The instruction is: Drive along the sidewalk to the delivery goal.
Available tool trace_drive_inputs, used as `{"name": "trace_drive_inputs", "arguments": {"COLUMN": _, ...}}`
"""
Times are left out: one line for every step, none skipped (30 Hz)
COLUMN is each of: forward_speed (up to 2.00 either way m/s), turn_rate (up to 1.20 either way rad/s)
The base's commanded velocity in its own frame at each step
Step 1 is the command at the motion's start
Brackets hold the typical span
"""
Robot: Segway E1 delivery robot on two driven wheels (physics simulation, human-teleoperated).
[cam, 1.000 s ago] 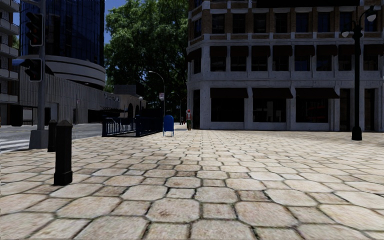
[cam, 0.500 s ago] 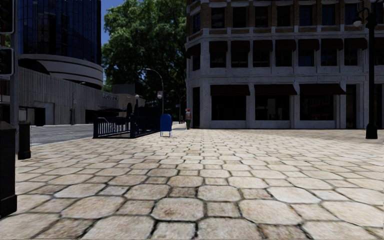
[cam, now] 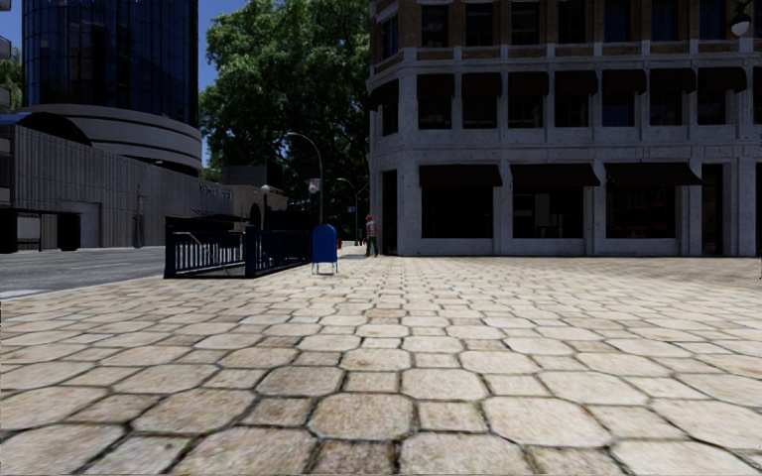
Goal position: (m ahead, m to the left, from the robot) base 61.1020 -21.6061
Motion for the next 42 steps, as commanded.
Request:
{"name": "trace_drive_inputs", "arguments": {"forward_speed": 2.00, "turn_rate": -0.03}}
{"name": "trace_drive_inputs", "arguments": {"forward_speed": 2.00, "turn_rate": -0.07}}
{"name": "trace_drive_inputs", "arguments": {"forward_speed": 2.00, "turn_rate": -0.09}}
{"name": "trace_drive_inputs", "arguments": {"forward_speed": 2.00, "turn_rate": -0.09}}
{"name": "trace_drive_inputs", "arguments": {"forward_speed": 2.00, "turn_rate": -0.10}}
{"name": "trace_drive_inputs", "arguments": {"forward_speed": 2.00, "turn_rate": -0.10}}
{"name": "trace_drive_inputs", "arguments": {"forward_speed": 2.00, "turn_rate": -0.10}}
{"name": "trace_drive_inputs", "arguments": {"forward_speed": 2.00, "turn_rate": -0.10}}
{"name": "trace_drive_inputs", "arguments": {"forward_speed": 2.00, "turn_rate": -0.10}}
{"name": "trace_drive_inputs", "arguments": {"forward_speed": 2.00, "turn_rate": -0.10}}
{"name": "trace_drive_inputs", "arguments": {"forward_speed": 2.00, "turn_rate": -0.10}}
{"name": "trace_drive_inputs", "arguments": {"forward_speed": 2.00, "turn_rate": -0.10}}
{"name": "trace_drive_inputs", "arguments": {"forward_speed": 2.00, "turn_rate": -0.10}}
{"name": "trace_drive_inputs", "arguments": {"forward_speed": 2.00, "turn_rate": -0.10}}
{"name": "trace_drive_inputs", "arguments": {"forward_speed": 2.00, "turn_rate": -0.10}}
{"name": "trace_drive_inputs", "arguments": {"forward_speed": 2.00, "turn_rate": -0.10}}
{"name": "trace_drive_inputs", "arguments": {"forward_speed": 2.00, "turn_rate": -0.10}}
{"name": "trace_drive_inputs", "arguments": {"forward_speed": 2.00, "turn_rate": -0.12}}
{"name": "trace_drive_inputs", "arguments": {"forward_speed": 2.00, "turn_rate": -0.12}}
{"name": "trace_drive_inputs", "arguments": {"forward_speed": 2.00, "turn_rate": -0.16}}
{"name": "trace_drive_inputs", "arguments": {"forward_speed": 2.00, "turn_rate": -0.33}}
{"name": "trace_drive_inputs", "arguments": {"forward_speed": 2.00, "turn_rate": -0.41}}
{"name": "trace_drive_inputs", "arguments": {"forward_speed": 2.00, "turn_rate": -0.41}}
{"name": "trace_drive_inputs", "arguments": {"forward_speed": 2.00, "turn_rate": -0.42}}
{"name": "trace_drive_inputs", "arguments": {"forward_speed": 2.00, "turn_rate": -0.27}}
{"name": "trace_drive_inputs", "arguments": {"forward_speed": 2.00, "turn_rate": -0.06}}
{"name": "trace_drive_inputs", "arguments": {"forward_speed": 2.00, "turn_rate": -0.06}}
{"name": "trace_drive_inputs", "arguments": {"forward_speed": 2.00, "turn_rate": 0.00}}
{"name": "trace_drive_inputs", "arguments": {"forward_speed": 2.00, "turn_rate": 0.00}}
{"name": "trace_drive_inputs", "arguments": {"forward_speed": 2.00, "turn_rate": 0.00}}
{"name": "trace_drive_inputs", "arguments": {"forward_speed": 2.00, "turn_rate": 0.00}}
{"name": "trace_drive_inputs", "arguments": {"forward_speed": 2.00, "turn_rate": 0.00}}
{"name": "trace_drive_inputs", "arguments": {"forward_speed": 2.00, "turn_rate": 0.00}}
{"name": "trace_drive_inputs", "arguments": {"forward_speed": 2.00, "turn_rate": 0.00}}
{"name": "trace_drive_inputs", "arguments": {"forward_speed": 2.00, "turn_rate": 0.00}}
{"name": "trace_drive_inputs", "arguments": {"forward_speed": 2.00, "turn_rate": 0.00}}
{"name": "trace_drive_inputs", "arguments": {"forward_speed": 2.00, "turn_rate": 0.00}}
{"name": "trace_drive_inputs", "arguments": {"forward_speed": 2.00, "turn_rate": 0.00}}
{"name": "trace_drive_inputs", "arguments": {"forward_speed": 2.00, "turn_rate": 0.00}}
{"name": "trace_drive_inputs", "arguments": {"forward_speed": 2.00, "turn_rate": 0.00}}
{"name": "trace_drive_inputs", "arguments": {"forward_speed": 2.00, "turn_rate": 0.00}}
{"name": "trace_drive_inputs", "arguments": {"forward_speed": 2.00, "turn_rate": 0.00}}
